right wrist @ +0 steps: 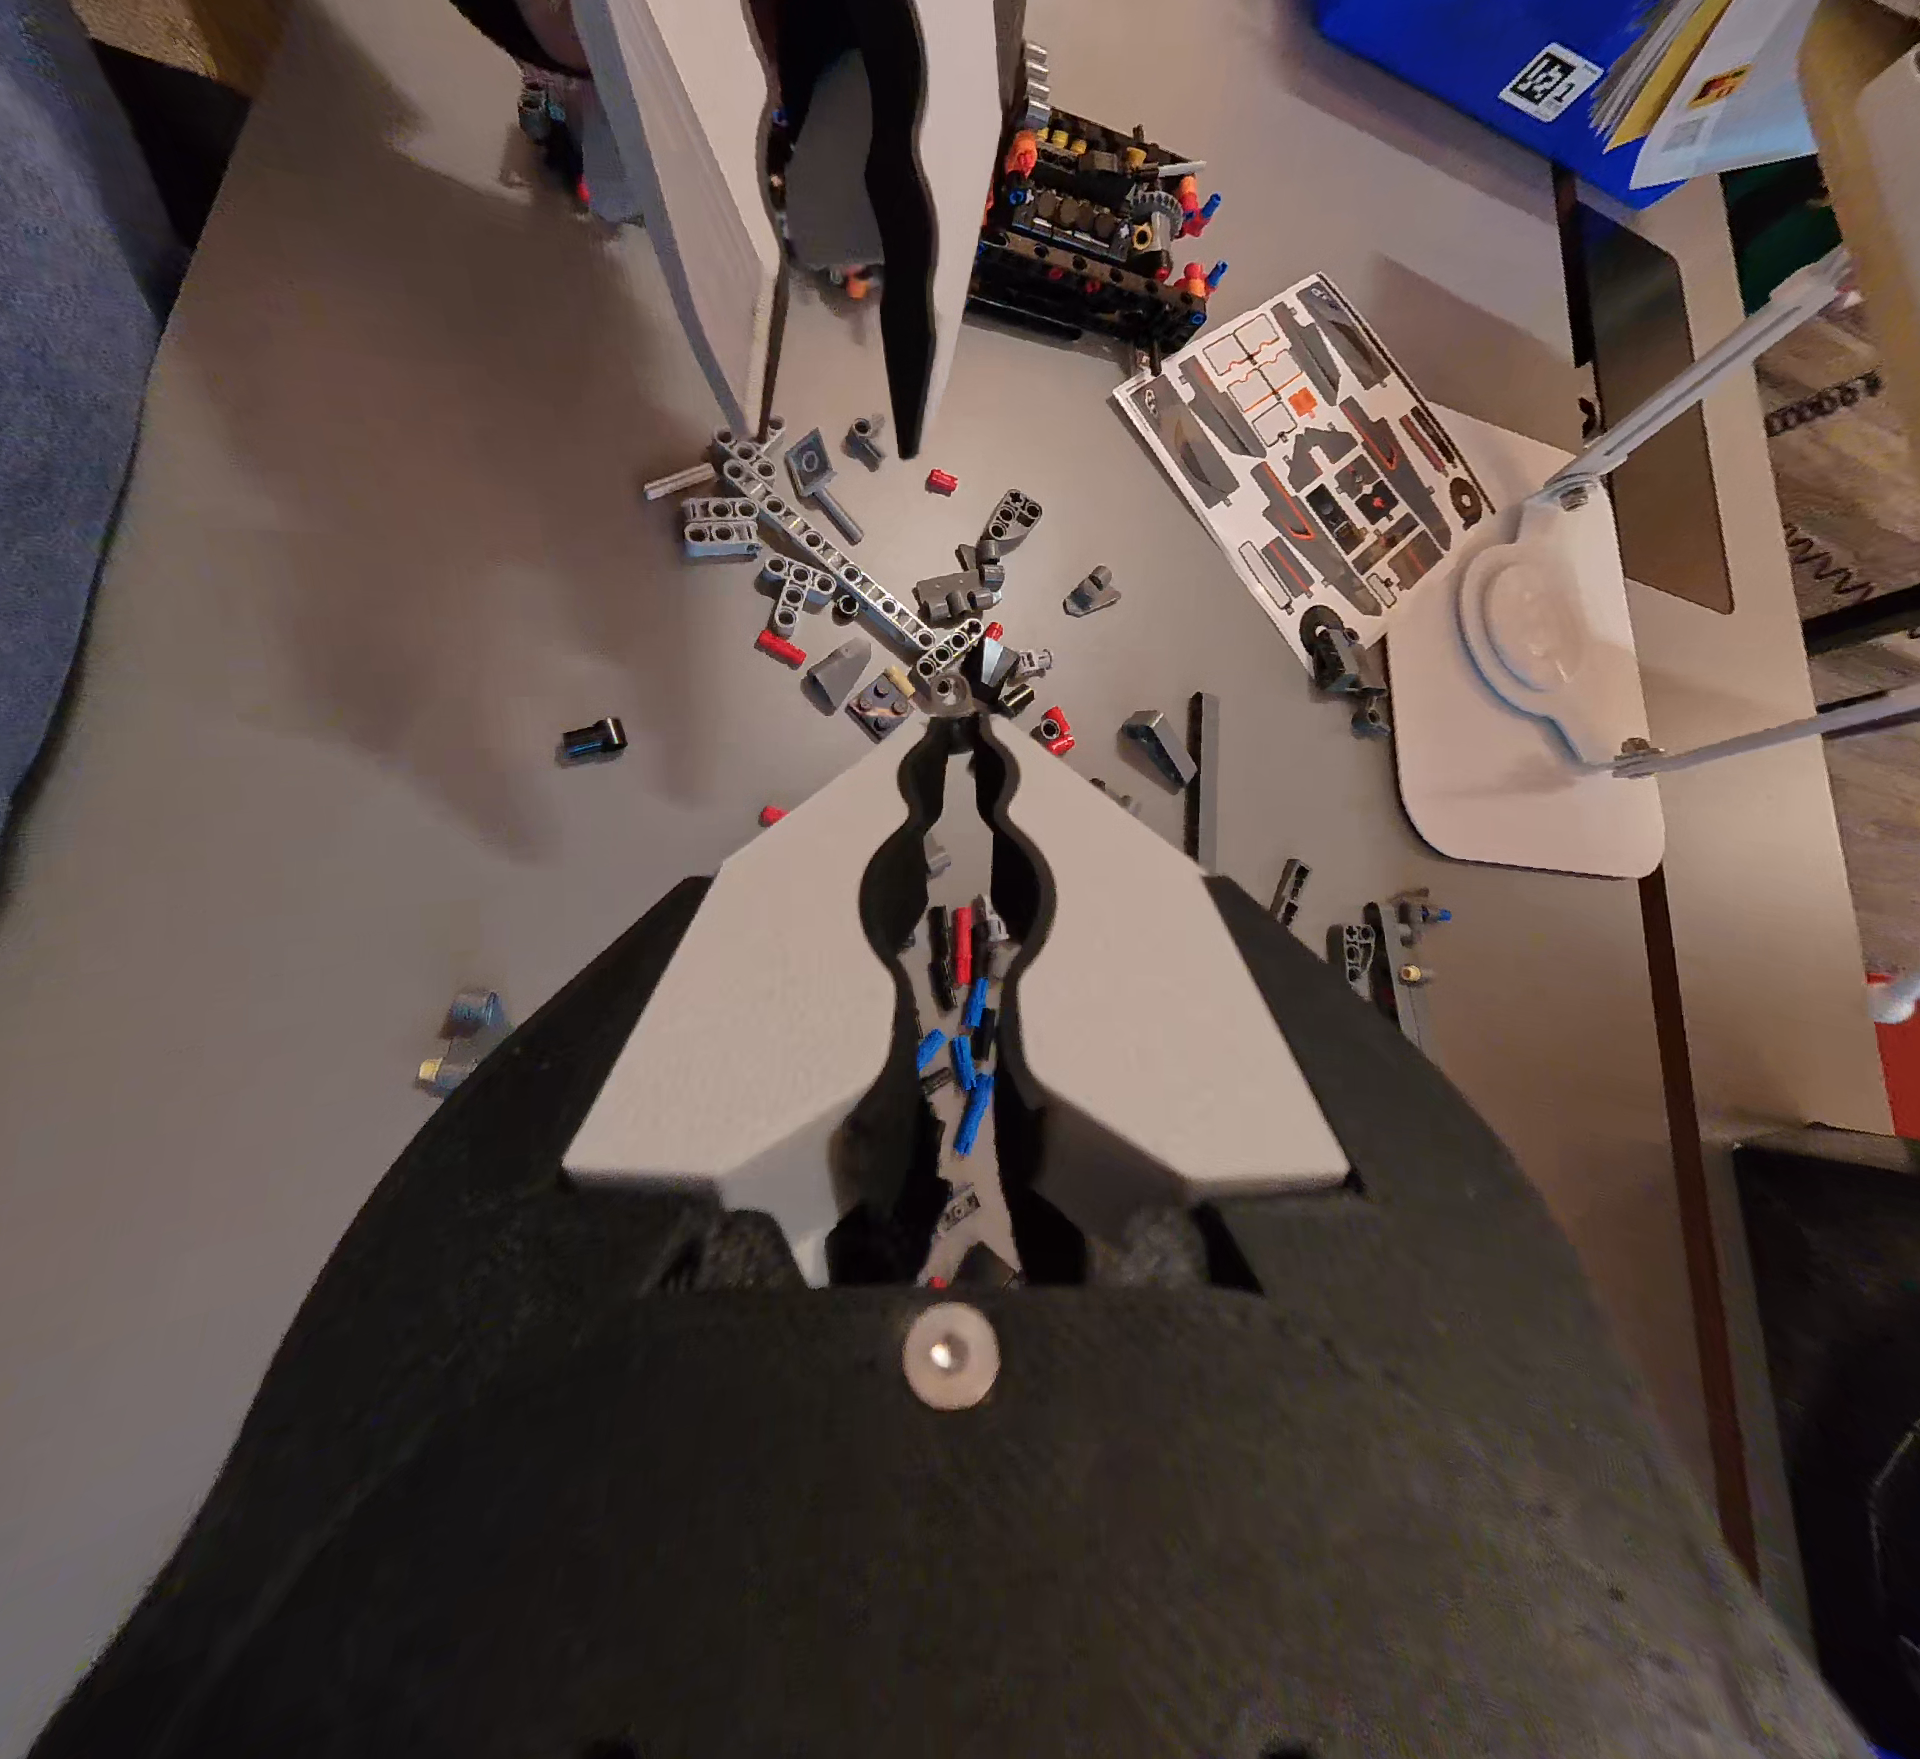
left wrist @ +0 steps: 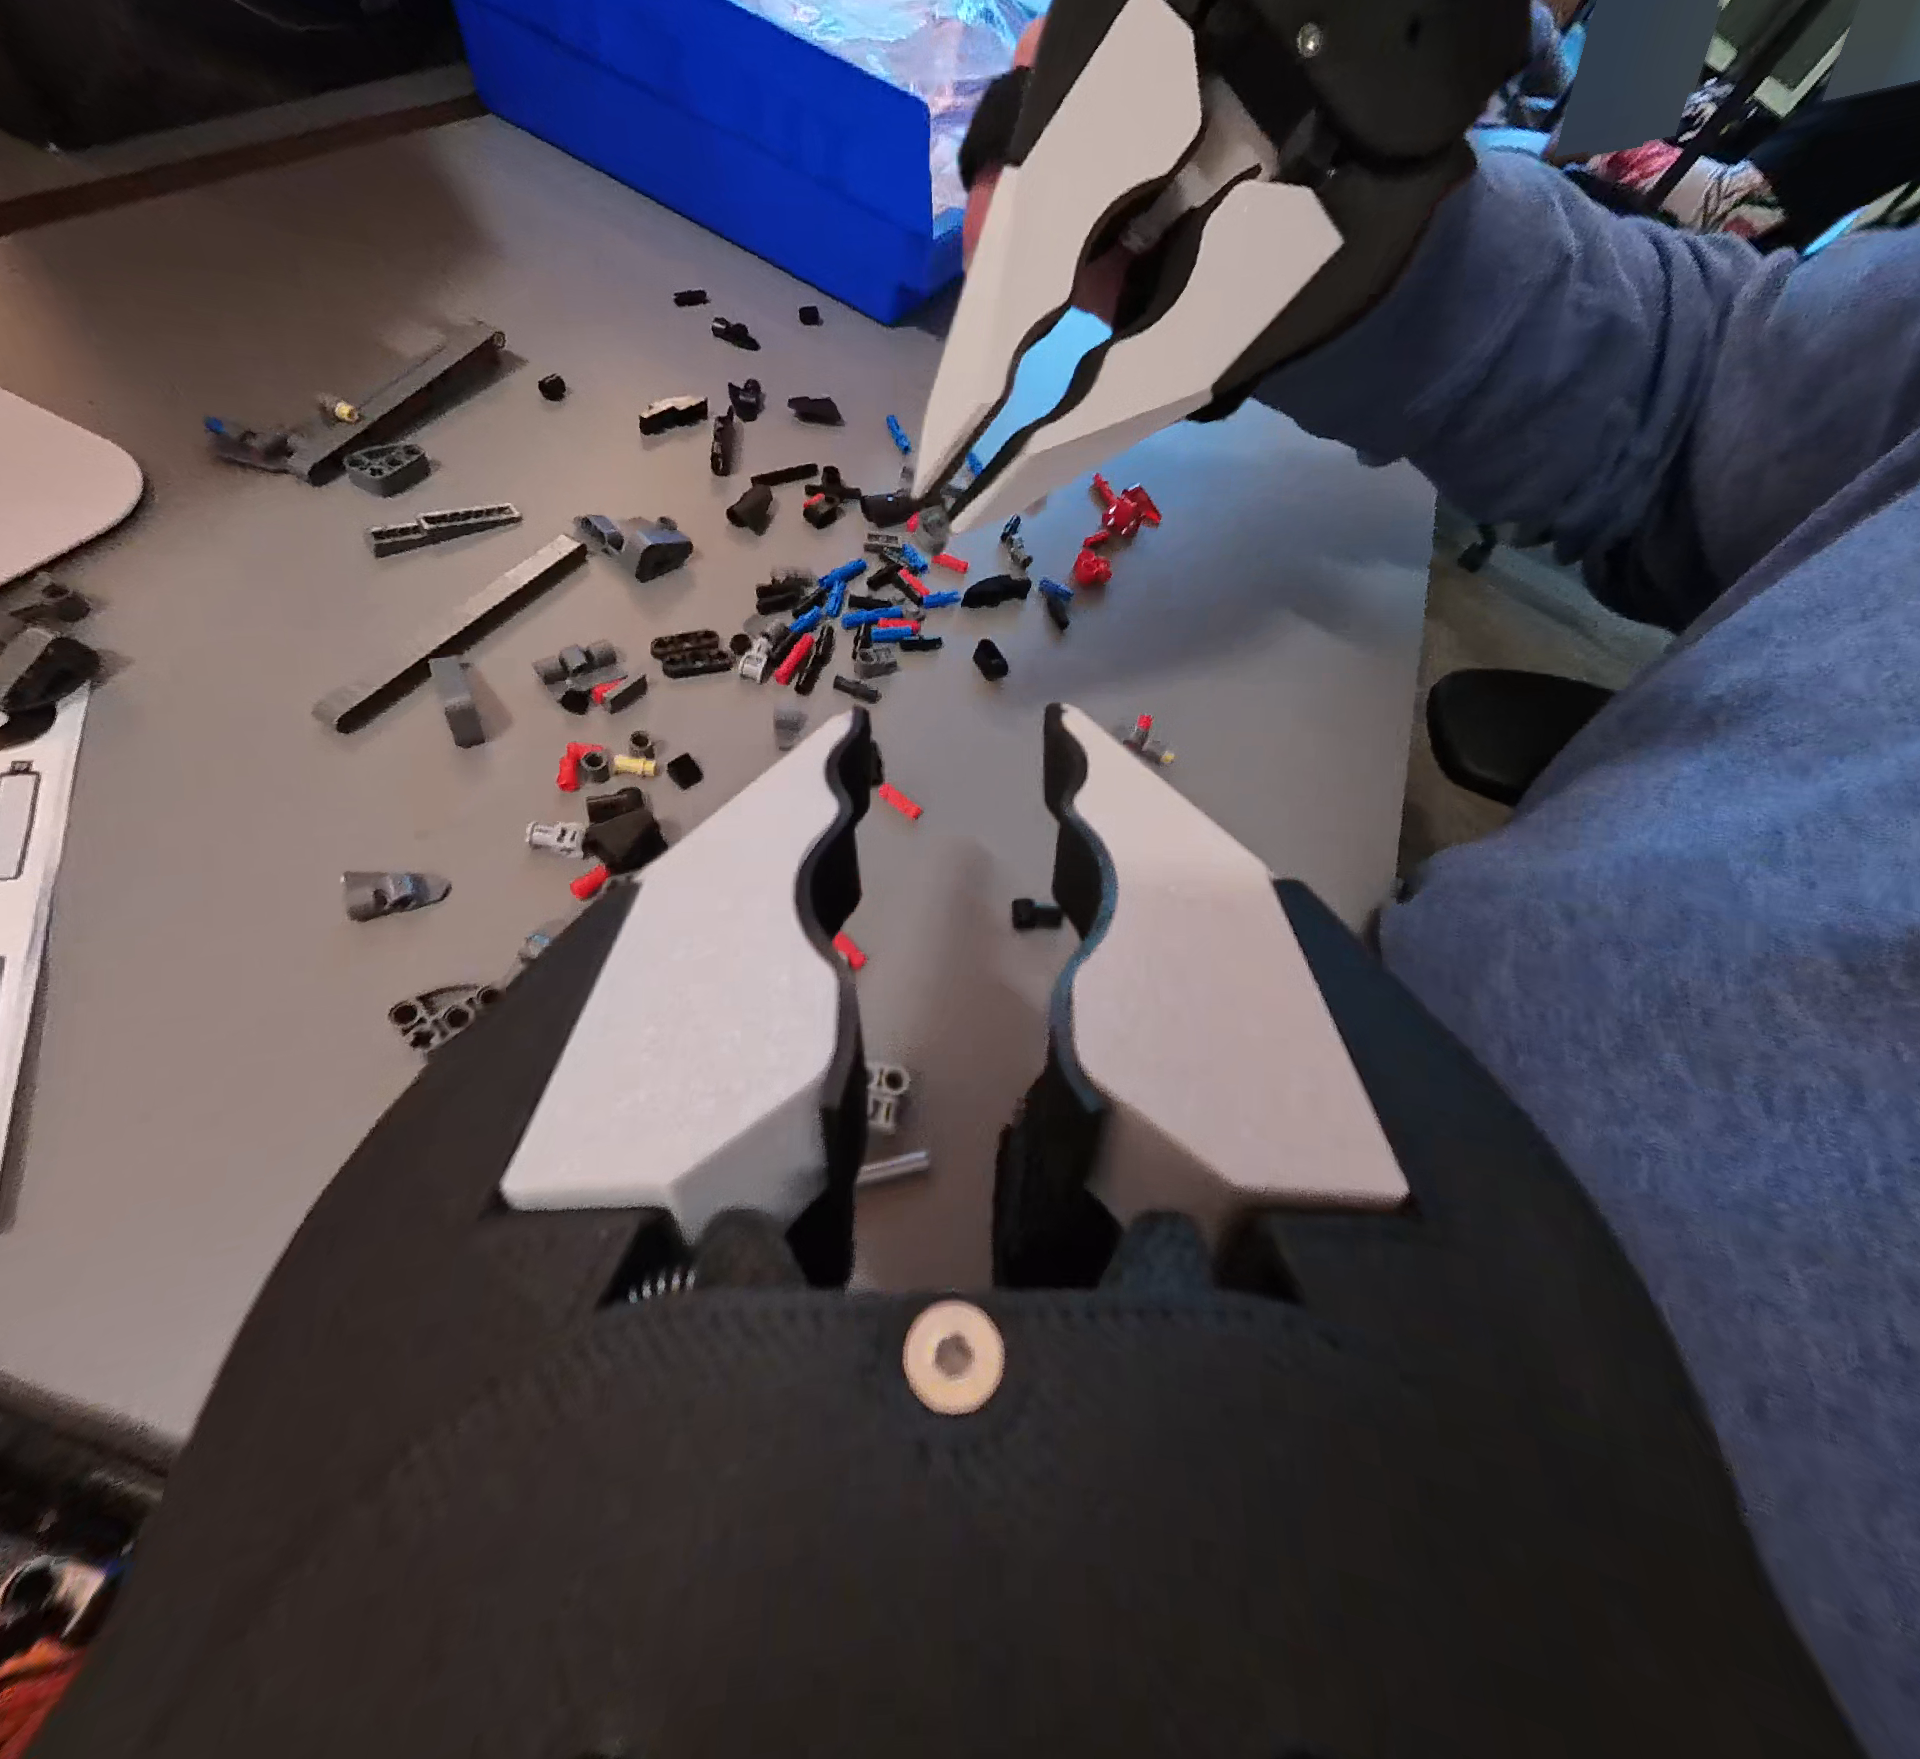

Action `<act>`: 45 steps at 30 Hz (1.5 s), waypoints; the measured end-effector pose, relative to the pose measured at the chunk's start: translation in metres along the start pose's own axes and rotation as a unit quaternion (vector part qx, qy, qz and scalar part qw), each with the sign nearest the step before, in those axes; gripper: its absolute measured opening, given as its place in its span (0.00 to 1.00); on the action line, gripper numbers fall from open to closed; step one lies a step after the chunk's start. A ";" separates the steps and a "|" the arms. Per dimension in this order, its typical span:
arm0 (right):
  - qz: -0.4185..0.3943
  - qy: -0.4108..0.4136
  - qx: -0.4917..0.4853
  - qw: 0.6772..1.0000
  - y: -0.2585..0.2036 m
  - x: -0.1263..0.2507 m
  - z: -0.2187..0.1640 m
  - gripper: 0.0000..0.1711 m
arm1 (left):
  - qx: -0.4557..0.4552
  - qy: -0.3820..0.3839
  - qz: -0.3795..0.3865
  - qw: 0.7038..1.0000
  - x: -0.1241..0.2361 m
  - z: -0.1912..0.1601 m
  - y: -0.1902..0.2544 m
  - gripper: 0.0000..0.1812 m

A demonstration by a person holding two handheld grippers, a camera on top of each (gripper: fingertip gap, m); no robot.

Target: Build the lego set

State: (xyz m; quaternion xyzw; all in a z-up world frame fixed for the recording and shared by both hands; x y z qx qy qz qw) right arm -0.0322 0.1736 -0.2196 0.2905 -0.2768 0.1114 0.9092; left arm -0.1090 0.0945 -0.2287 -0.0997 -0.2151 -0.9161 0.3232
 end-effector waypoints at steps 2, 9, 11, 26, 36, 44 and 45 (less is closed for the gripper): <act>-0.004 0.005 -0.003 1.000 0.001 0.003 0.001 0.02 | 0.008 0.008 -0.008 1.000 -0.005 0.003 0.001 0.17; -0.022 0.023 -0.011 0.999 0.004 0.014 0.004 0.01 | 0.030 0.026 -0.040 0.998 -0.024 0.009 0.002 0.17; -0.028 0.028 -0.014 0.999 0.004 0.017 0.005 0.01 | 0.036 0.034 -0.046 0.998 -0.027 0.012 0.002 0.17; -0.046 0.100 -0.124 0.986 0.014 0.025 0.011 0.01 | 0.032 0.072 -0.044 0.996 -0.042 0.029 -0.002 0.17; -0.022 0.184 -0.269 0.945 0.039 0.035 0.005 0.01 | 0.000 0.092 -0.019 0.996 -0.048 0.047 -0.004 0.16; -0.015 0.204 -0.289 0.935 0.043 0.040 0.006 0.01 | -0.060 0.084 0.039 0.994 -0.050 0.058 -0.007 0.16; -0.011 0.209 -0.297 0.932 0.044 0.041 0.006 0.01 | -0.075 0.082 0.050 0.993 -0.051 0.060 -0.007 0.16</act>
Point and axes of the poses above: each gripper's, where its closed fingertips meet, x back along the fingers, z out of its top, y = z × x across the jaws, the point moved 4 cm from there along x, back along the fingers, and after that the axes turned 11 degrees about -z, right-handed, at the moved point
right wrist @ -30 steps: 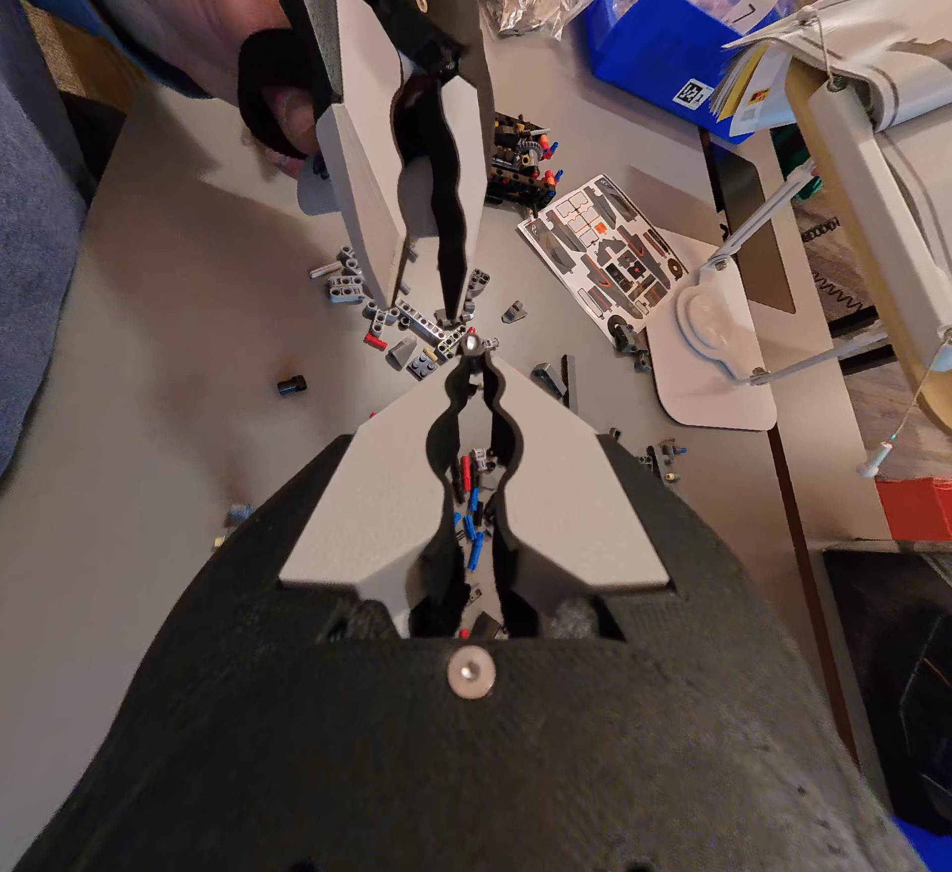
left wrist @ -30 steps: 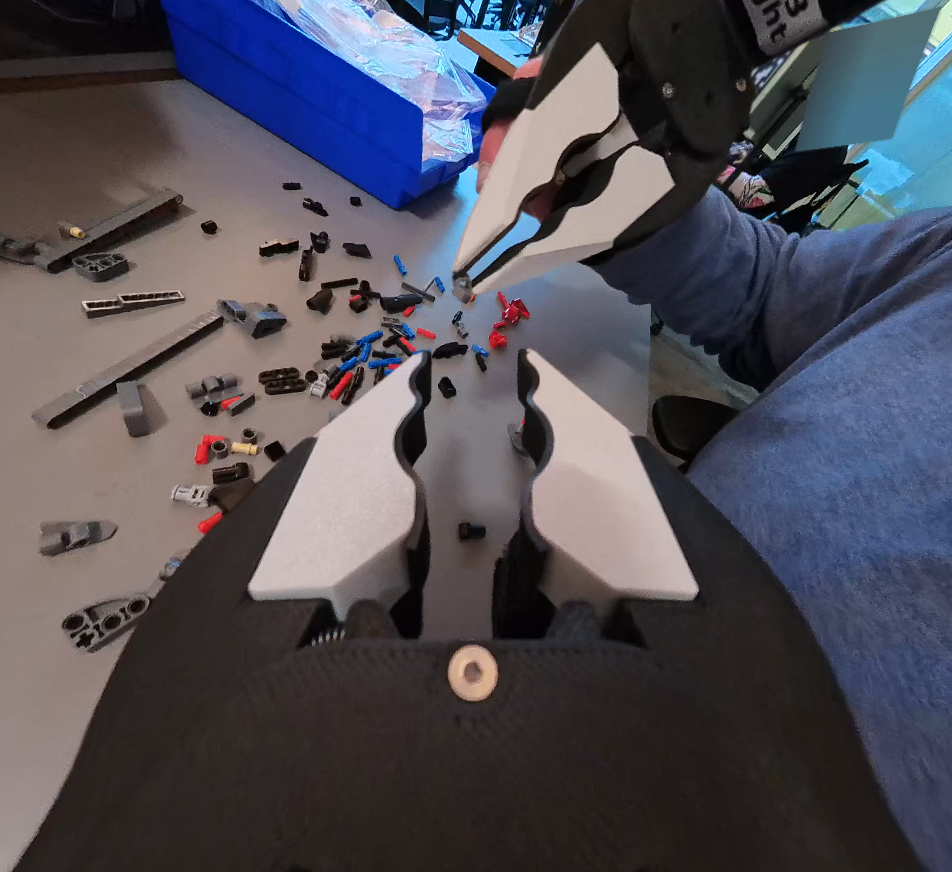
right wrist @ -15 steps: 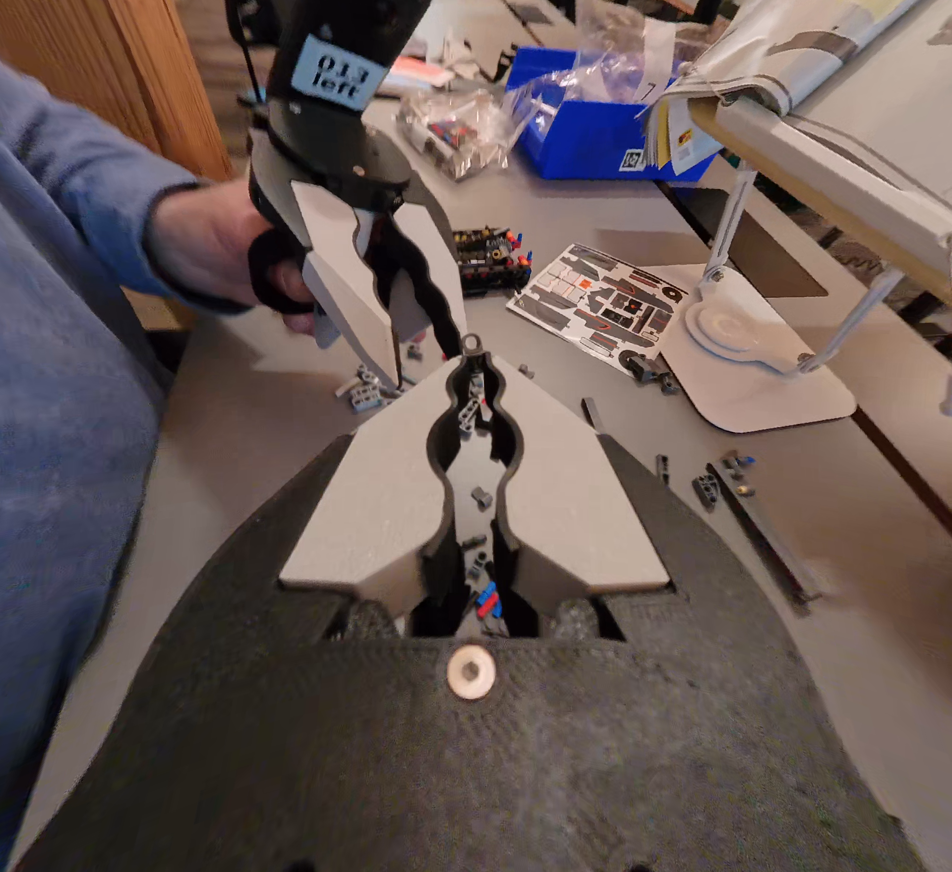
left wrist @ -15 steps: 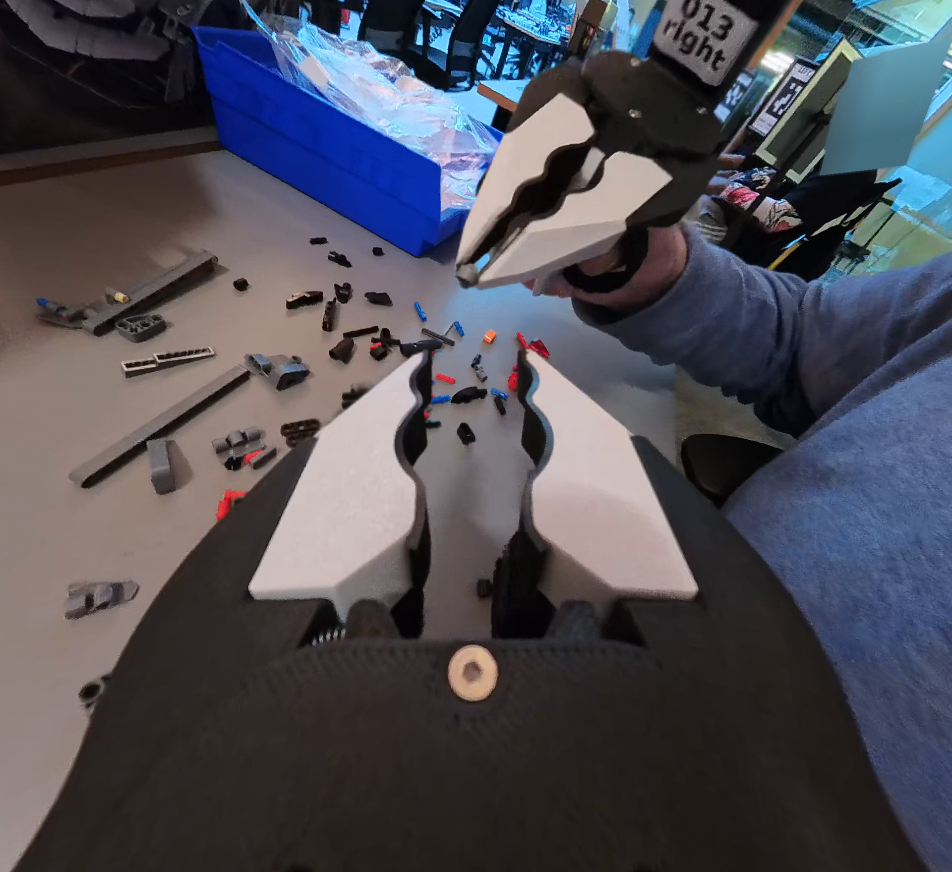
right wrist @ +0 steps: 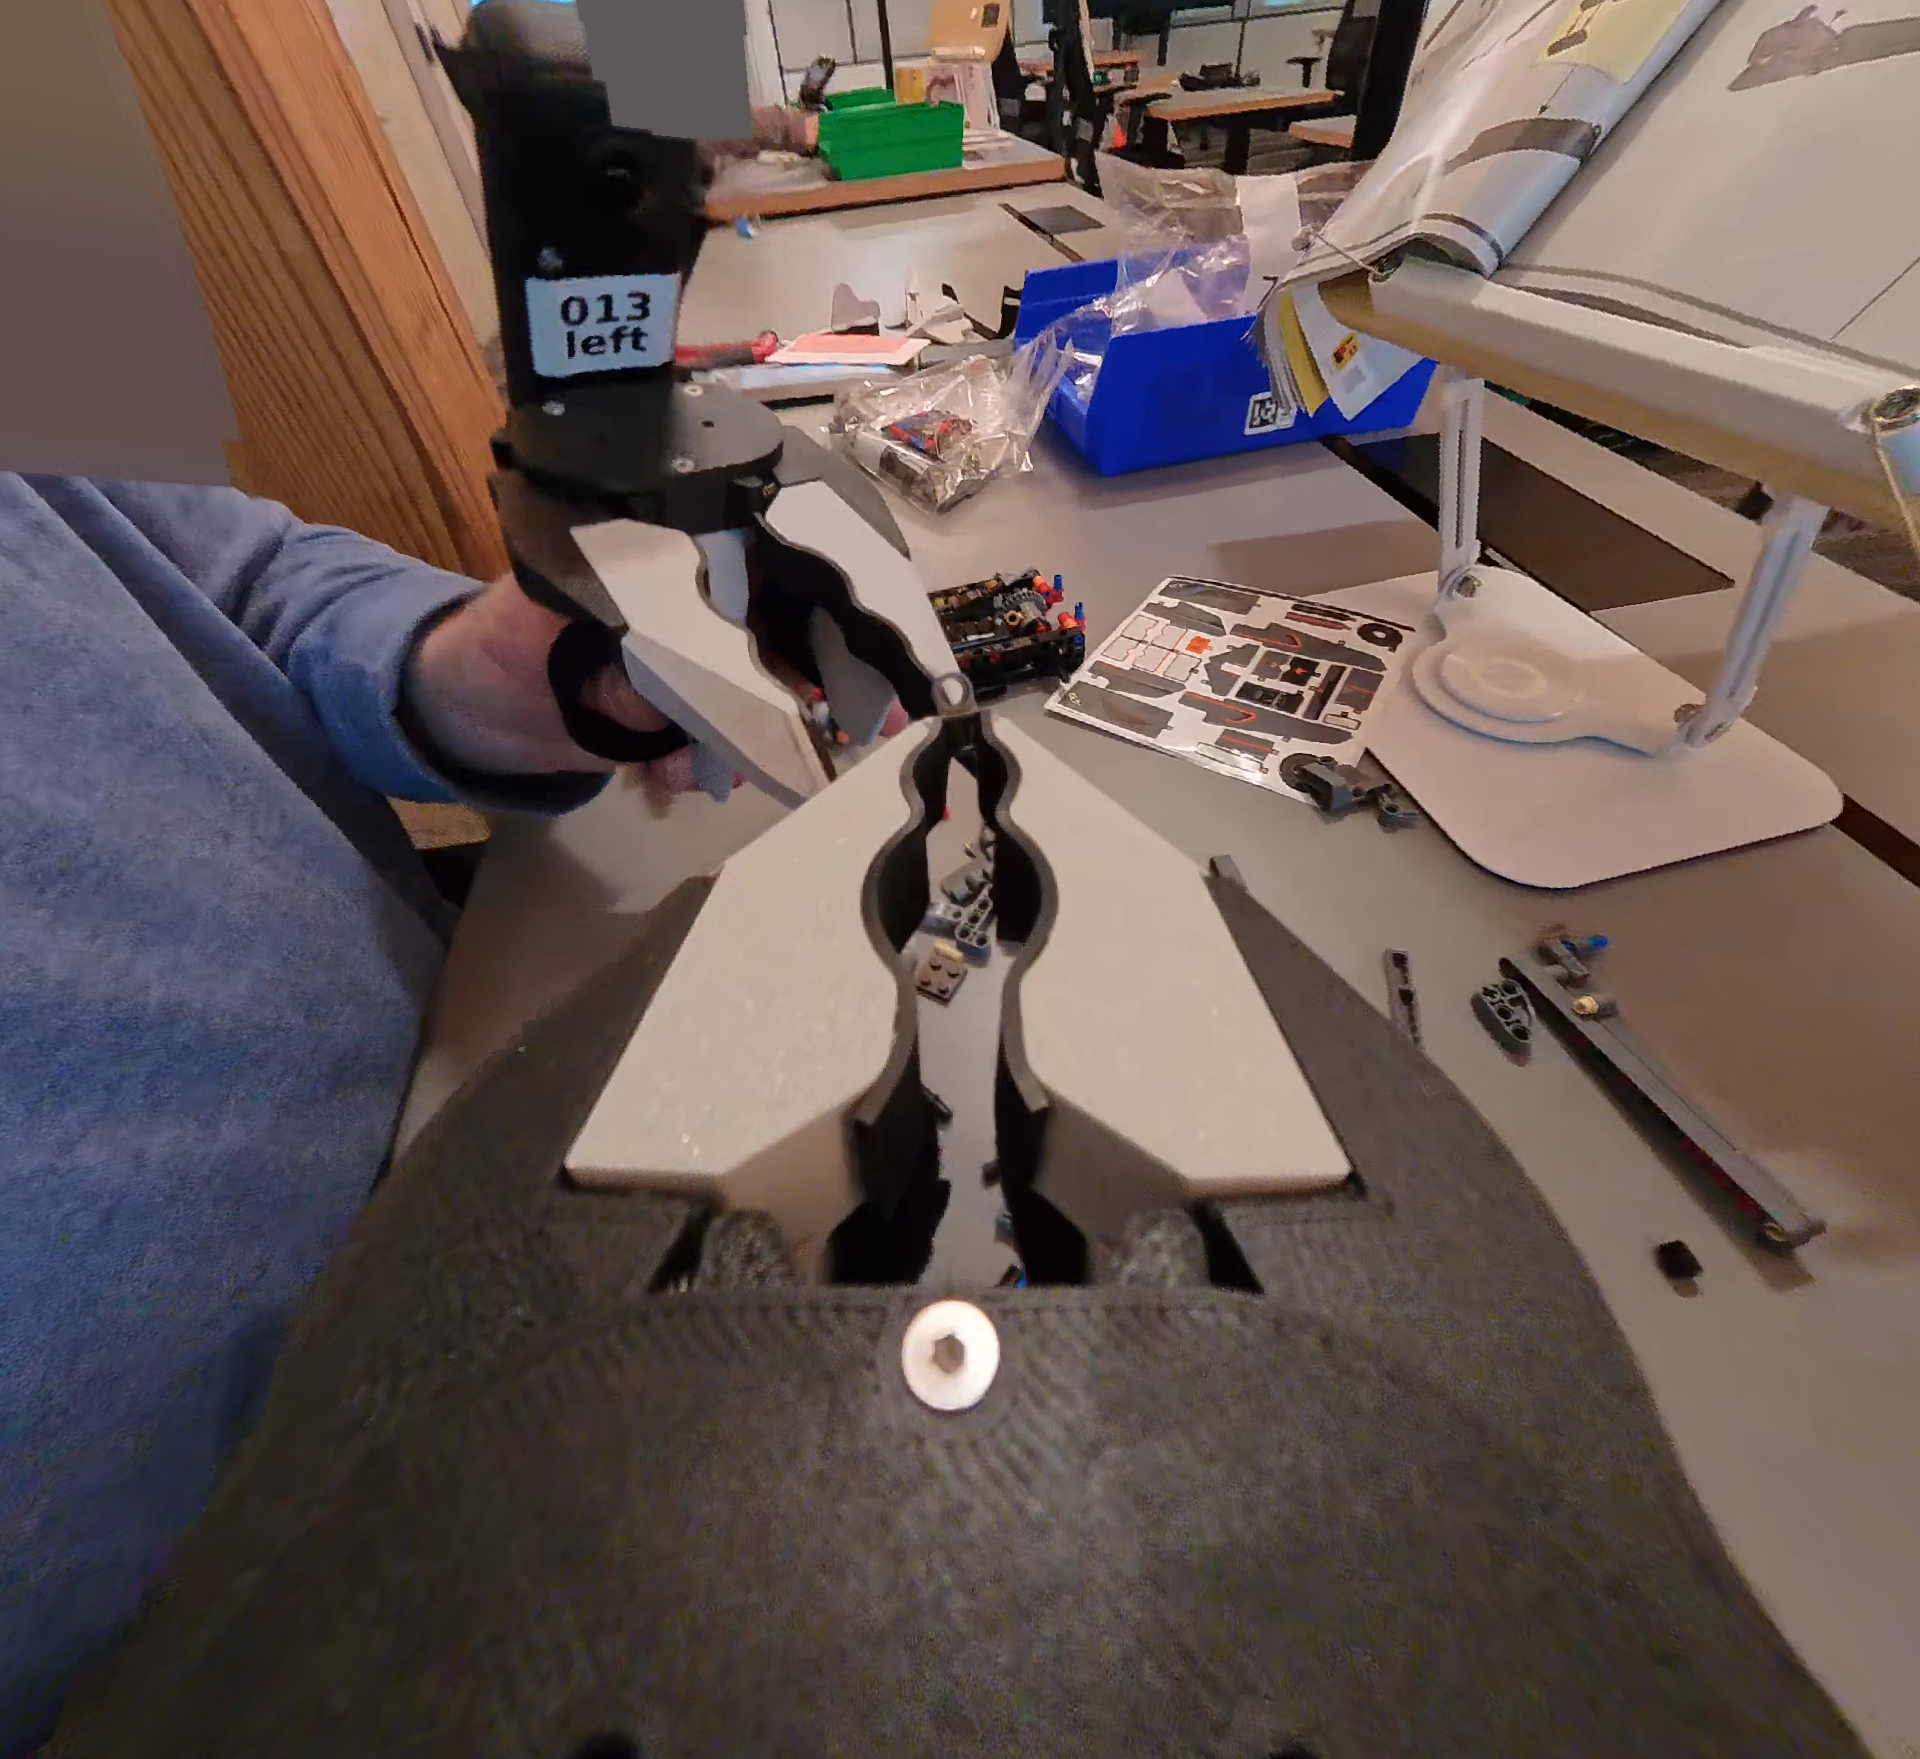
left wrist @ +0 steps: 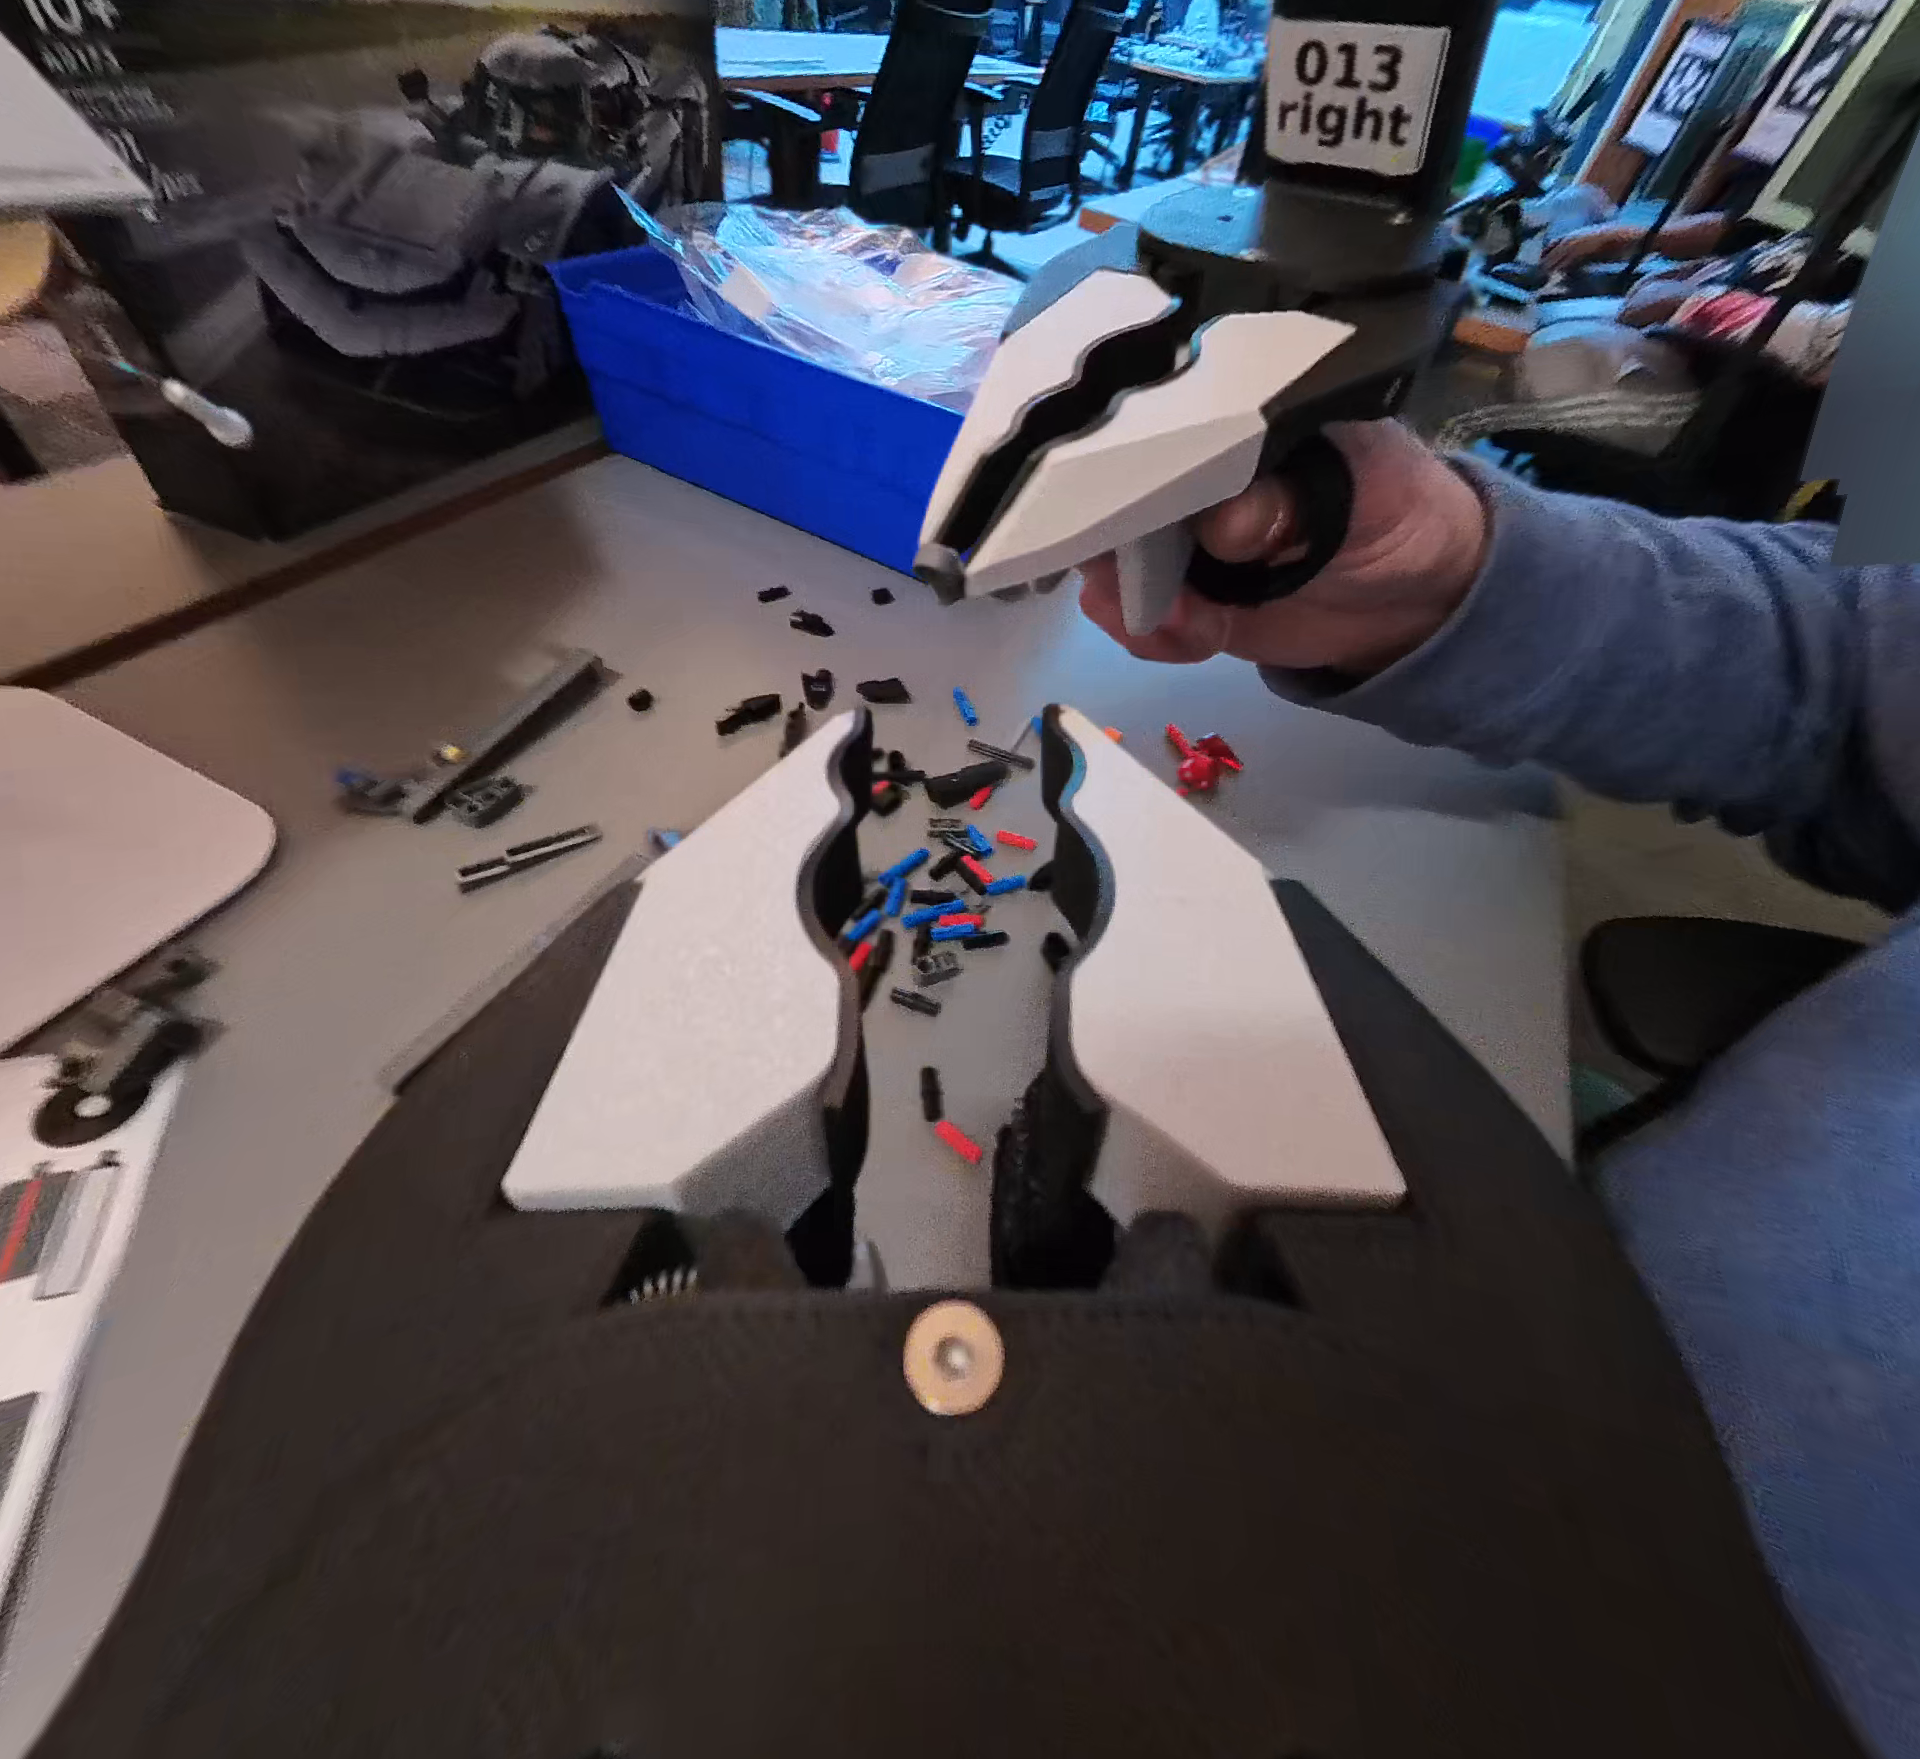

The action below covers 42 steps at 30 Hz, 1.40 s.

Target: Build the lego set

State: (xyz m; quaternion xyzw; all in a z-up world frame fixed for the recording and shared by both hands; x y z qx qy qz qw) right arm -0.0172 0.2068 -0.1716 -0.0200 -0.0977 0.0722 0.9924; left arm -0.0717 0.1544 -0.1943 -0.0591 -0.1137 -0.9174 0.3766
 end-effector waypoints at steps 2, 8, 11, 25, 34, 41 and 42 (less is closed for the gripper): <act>0.009 0.008 -0.021 1.000 0.001 0.000 0.001 0.01 | -0.022 -0.001 0.014 1.000 -0.001 0.003 0.000 0.16; 0.006 0.004 -0.022 1.000 0.002 0.000 -0.002 0.01 | -0.057 0.001 0.034 0.998 -0.001 0.011 0.001 0.15; -0.010 -0.003 0.005 1.000 0.003 0.001 -0.002 0.01 | -0.032 0.012 0.022 0.999 0.002 0.015 -0.001 0.15; -0.089 -0.031 0.182 0.979 -0.005 -0.005 0.009 0.01 | 0.105 0.075 -0.082 0.988 -0.002 0.020 -0.005 0.12; -0.101 -0.028 0.201 0.974 -0.007 -0.005 0.012 0.01 | 0.121 0.096 -0.107 0.982 -0.001 0.023 -0.003 0.07; -0.100 -0.022 0.199 0.975 -0.009 -0.003 0.014 0.01 | 0.127 0.108 -0.120 0.979 -0.001 0.025 -0.002 0.07; -0.101 -0.021 0.201 0.974 -0.009 -0.003 0.014 0.01 | 0.128 0.108 -0.120 0.979 -0.001 0.025 -0.002 0.07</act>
Point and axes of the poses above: each gripper's, where its closed fingertips meet, x back along the fingers, z out of its top, y = z × x across the jaws, the point moved 4 cm from there along x, back along the fingers, and after that the axes turned 11 degrees about -z, right-handed, at the moved point
